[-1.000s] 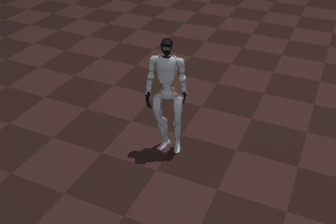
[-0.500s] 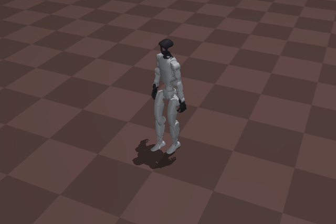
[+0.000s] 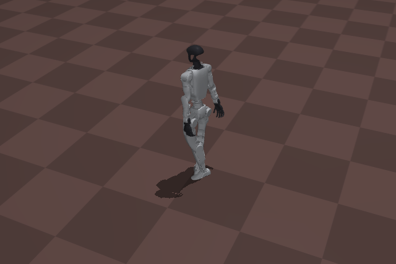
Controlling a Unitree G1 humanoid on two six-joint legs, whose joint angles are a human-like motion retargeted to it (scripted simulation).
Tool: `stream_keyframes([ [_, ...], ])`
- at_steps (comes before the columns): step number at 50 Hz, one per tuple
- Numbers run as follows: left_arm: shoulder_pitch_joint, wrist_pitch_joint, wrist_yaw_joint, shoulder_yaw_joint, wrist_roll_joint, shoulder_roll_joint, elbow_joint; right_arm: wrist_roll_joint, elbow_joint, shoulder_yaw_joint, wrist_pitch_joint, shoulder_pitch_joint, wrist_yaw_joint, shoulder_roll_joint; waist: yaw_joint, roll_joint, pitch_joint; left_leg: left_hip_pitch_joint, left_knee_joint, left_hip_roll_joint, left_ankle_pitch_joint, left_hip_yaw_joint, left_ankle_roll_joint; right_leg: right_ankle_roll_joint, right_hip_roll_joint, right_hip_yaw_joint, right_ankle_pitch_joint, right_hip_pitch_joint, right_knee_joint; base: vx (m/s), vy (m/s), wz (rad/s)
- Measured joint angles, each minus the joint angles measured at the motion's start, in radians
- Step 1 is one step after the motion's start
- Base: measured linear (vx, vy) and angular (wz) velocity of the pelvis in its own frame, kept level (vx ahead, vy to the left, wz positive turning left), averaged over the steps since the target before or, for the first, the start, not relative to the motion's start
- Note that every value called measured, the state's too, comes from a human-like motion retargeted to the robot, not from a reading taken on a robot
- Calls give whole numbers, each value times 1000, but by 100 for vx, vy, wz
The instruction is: In place motions
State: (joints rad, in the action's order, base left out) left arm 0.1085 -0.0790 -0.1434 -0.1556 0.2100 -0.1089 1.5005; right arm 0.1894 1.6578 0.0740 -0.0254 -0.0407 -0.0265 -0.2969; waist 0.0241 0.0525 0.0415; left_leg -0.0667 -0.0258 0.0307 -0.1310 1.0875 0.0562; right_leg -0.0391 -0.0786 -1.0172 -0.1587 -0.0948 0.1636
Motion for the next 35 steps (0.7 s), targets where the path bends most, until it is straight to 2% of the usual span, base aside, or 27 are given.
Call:
stream_keyframes([
  [7, -67, 5, -45, 18, 27, 17, -71, -32, -50, 21, 22, -6, -13, 28, 211, 51, -34, -68, 2, -13, 24, 43, 25, 32, 25, 43, 10, 54, -46, 5, -12, -25],
  [10, -81, 19, -48, 36, 40, 24, -112, -43, -47, 21, 19, -21, -28, 34, 219, 67, -21, -106, 1, -13, 52, 80, 43, 39, 44, 82, 10, 71, -74, 28, -7, -69],
  [12, -83, 28, -54, 61, 44, 25, -139, -50, -43, 23, 12, -26, -26, 44, 192, 55, -10, -133, -21, -8, 79, 73, 27, 38, 42, 107, 15, 84, -96, 27, -8, -94],
  [14, -79, 37, -59, 87, 44, 21, -160, -51, -50, 18, 8, -27, -26, 58, 150, 25, -3, -148, -75, -14, 126, -6, 20, 32, 29, 158, 28, 94, -112, 28, -10, -129],
  [18, -45, 47, -53, 106, 38, 6, -178, -12, -120, -21, 14, -23, -36, 93, 49, -74, 13, -115, -276, -26, 179, -176, -31, 6, -38, 296, 63, 97, -135, 28, -11, -184],
  [20, -31, 48, -41, 102, 22, 0, -166, 18, -181, -58, 21, -11, -49, 103, 6, -110, 6, -56, -420, -53, 155, -261, -12, -8, -59, 379, 79, 90, -144, 25, -13, -213],
  [23, -28, 37, -32, 77, -3, 9, -115, 60, -278, -125, 35, 26, -67, 106, -18, -121, -17, 48, -532, -62, 110, -424, 21, -18, -61, 475, 108, 76, -155, 11, -5, -182],
  [28, -14, 27, -26, 17, -34, 40, -47, 94, -396, -217, 54, 96, -76, 107, -27, -108, -54, 161, -481, -85, 45, -530, -9, -31, -24, 633, 160, 44, -173, 5, 1, -163],
  [30, -6, 25, -20, 9, -33, 49, -34, 86, -421, -237, 59, 112, -78, 111, -51, -96, -68, 211, -410, -73, 21, -606, 0, -34, 2, 699, 174, 30, -172, 13, 2, -176],
  [35, 16, 16, -6, 39, -22, 53, -12, 54, -409, -235, 65, 91, -88, 123, -107, -65, -102, 269, -173, 34, 2, -1026, 25, -44, 71, 810, 189, 59, -171, 26, 4, -133],
])
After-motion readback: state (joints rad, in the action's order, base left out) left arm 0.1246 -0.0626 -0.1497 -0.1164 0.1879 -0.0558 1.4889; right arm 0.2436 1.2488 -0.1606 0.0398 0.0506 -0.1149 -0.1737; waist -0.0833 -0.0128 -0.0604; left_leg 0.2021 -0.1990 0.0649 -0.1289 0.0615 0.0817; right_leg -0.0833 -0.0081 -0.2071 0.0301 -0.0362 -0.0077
